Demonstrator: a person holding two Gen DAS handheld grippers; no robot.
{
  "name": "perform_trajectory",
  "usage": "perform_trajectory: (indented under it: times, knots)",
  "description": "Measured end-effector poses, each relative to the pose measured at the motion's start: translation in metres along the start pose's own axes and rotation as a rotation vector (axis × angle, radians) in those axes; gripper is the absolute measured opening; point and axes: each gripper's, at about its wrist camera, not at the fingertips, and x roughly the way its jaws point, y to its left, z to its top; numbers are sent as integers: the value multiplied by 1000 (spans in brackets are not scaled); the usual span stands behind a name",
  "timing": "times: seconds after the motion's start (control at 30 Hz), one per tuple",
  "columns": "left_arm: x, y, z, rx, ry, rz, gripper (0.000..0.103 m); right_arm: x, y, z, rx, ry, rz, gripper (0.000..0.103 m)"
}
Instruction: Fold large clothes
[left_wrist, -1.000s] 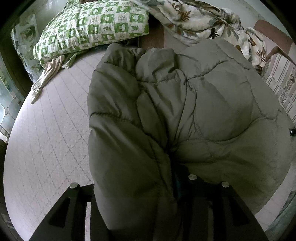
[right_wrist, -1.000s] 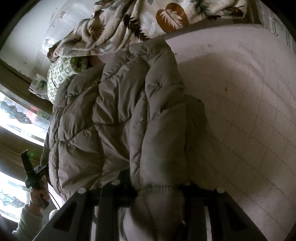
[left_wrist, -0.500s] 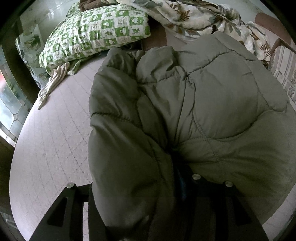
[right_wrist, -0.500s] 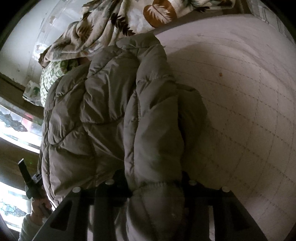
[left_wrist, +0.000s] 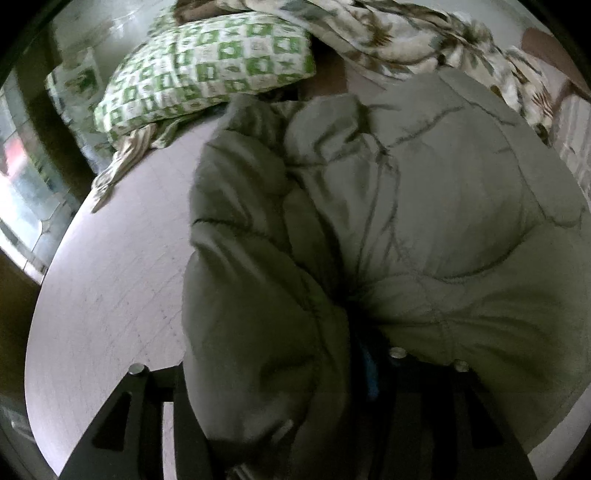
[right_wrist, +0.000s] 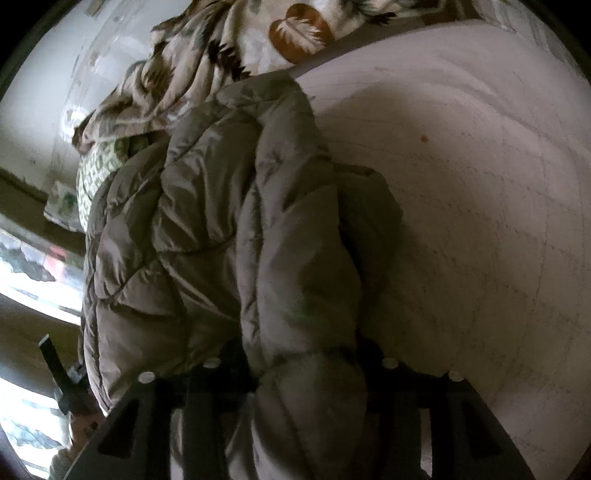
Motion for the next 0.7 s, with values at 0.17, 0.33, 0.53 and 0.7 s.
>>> perform_trajectory:
  times: [0.17,0.33,0.53,0.7]
  knots:
    - [-12,18,-2,-114,5,-49,70,-10,-1,0,3,4,-23,65]
    - [-42,26,1,-124,-17,-31,71,-39,2,1,10,-15,-39,76]
    - [-93,4,3,-34,-157,47,76,-96,45,-3,-161,-140,-179,80]
    - [-100,-37,-3,29,-180,-14,76,-99,98,-19,-307,-140,-156,81]
